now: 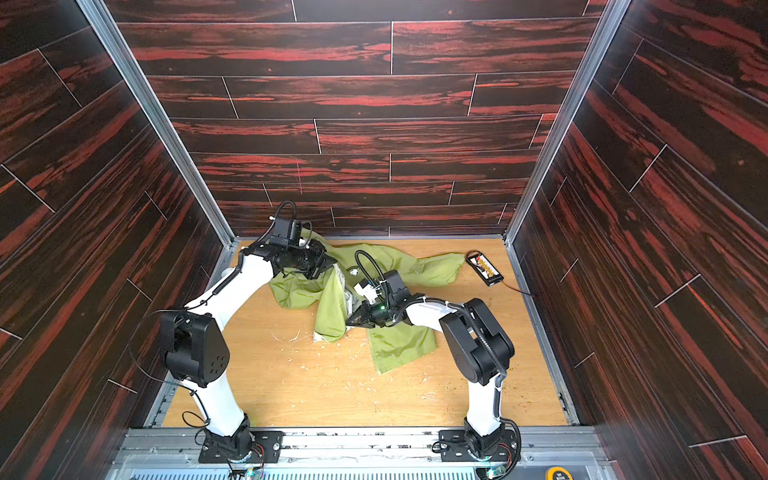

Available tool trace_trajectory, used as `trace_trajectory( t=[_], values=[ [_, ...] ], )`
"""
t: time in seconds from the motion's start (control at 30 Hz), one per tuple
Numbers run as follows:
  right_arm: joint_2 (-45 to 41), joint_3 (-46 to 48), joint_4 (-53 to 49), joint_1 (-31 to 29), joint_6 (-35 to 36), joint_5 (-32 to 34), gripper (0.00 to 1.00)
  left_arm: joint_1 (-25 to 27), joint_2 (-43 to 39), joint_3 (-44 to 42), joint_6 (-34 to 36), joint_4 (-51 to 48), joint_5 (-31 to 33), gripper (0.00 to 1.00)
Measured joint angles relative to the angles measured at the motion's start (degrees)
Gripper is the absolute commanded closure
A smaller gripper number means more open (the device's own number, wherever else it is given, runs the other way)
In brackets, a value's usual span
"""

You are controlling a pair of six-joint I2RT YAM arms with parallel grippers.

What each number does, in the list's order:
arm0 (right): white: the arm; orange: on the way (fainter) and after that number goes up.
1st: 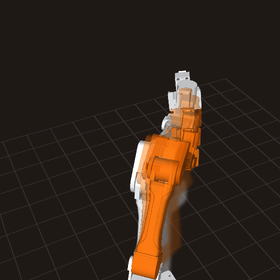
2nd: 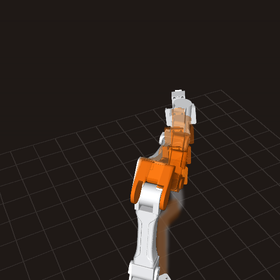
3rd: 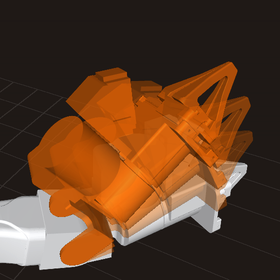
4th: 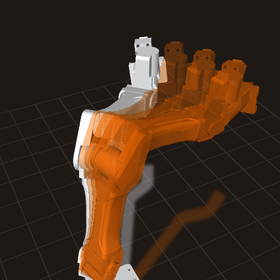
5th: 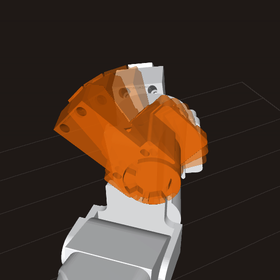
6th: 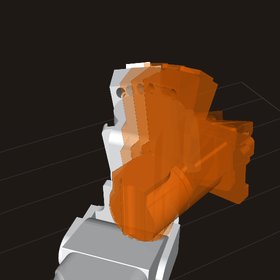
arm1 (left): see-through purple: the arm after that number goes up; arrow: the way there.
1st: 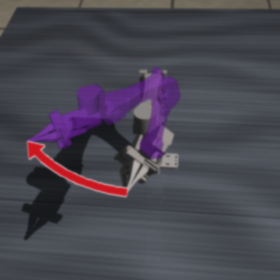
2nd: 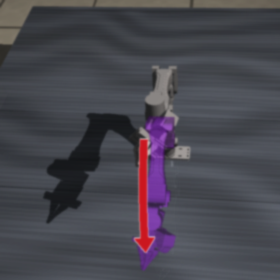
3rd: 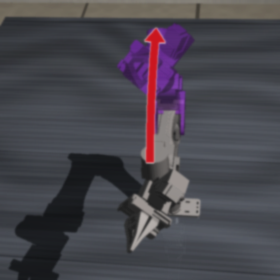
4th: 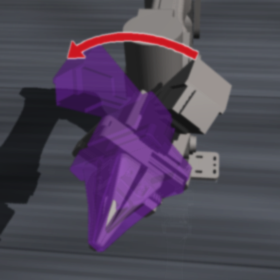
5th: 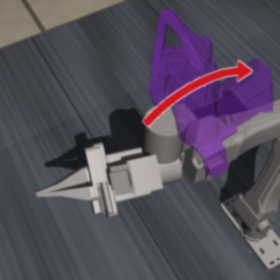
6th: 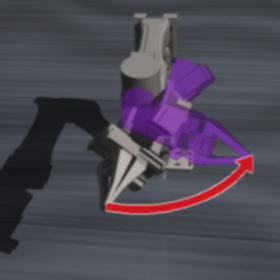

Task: Zip up the jacket

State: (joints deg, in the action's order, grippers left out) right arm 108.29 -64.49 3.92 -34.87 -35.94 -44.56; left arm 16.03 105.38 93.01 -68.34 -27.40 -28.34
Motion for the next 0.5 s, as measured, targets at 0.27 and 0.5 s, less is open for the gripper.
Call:
trace_trajectory(
  t=[0.27,0.5],
  values=[
    [-4.6,-2.3,-2.9,-0.4,1.5,5.2,0.65,-0.1,0.0,-0.8,-0.1,0.8,-0.2,1.00],
    [-4.4,-9.3,-8.6,-0.5,7.4,14.8,0.67,-1.5,-0.2,-2.3,1.7,0.0,-0.2,1.00]
  ],
)
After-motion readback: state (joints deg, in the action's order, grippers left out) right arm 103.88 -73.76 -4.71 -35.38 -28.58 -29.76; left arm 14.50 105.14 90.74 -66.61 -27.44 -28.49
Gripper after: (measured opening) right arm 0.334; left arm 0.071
